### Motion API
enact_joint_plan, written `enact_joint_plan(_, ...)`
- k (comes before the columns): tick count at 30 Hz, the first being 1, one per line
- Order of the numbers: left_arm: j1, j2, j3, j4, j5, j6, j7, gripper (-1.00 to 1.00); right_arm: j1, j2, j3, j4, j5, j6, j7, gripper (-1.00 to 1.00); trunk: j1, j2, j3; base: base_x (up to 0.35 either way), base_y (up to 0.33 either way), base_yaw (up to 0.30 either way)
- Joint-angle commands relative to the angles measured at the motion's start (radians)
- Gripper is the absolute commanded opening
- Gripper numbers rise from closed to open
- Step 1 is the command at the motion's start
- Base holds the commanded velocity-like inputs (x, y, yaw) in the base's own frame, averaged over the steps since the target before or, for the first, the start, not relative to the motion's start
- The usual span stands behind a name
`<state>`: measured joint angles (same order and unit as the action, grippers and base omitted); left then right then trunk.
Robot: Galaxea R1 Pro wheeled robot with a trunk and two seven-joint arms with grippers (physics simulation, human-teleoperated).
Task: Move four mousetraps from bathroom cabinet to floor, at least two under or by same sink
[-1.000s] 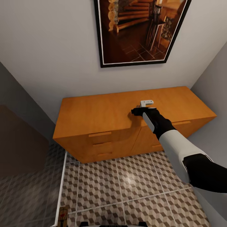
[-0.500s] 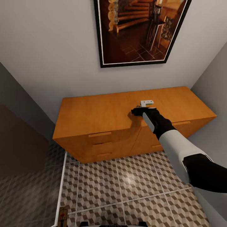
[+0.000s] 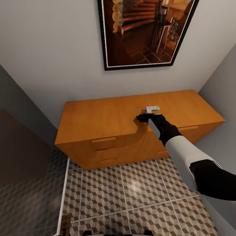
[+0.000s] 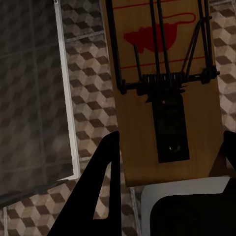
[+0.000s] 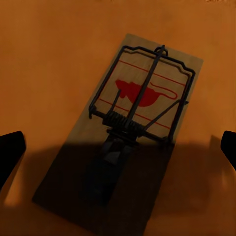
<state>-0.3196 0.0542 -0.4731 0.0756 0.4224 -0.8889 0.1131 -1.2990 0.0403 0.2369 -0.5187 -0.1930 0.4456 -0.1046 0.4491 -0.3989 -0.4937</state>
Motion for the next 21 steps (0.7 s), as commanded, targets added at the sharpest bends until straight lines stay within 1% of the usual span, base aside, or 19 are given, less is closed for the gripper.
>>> enact_joint_plan(1,-0.001,-0.001,-0.009,0.003,-0.005,-0.004,0.013,-1.00,0.000,-0.001,0.007,0.023,-0.007,-0.003,-0.010,1.00,0.001,-0.001,-0.001,0.000,0.000,0.000)
enact_joint_plan(18,-0.001,-0.001,-0.009,0.003,-0.005,-0.004,0.013,-1.00,0.000,0.000,0.007,0.049,-0.008,-0.021,-0.009,1.00,0.001,-0.001,-0.001,0.000,0.000,0.000)
enact_joint_plan(19,-0.001,-0.001,-0.009,0.003,-0.005,-0.004,0.013,-1.00,0.000,0.000,0.007,0.050,-0.008,-0.023,-0.009,-1.00,0.001,-0.001,-0.001,0.000,0.000,0.000)
enact_joint_plan(21,-0.001,-0.001,-0.009,0.003,-0.005,-0.004,0.013,-1.00,0.000,0.000,0.007,0.050,-0.008,-0.026,-0.009,-1.00,0.001,-0.001,-0.001,0.000,0.000,0.000)
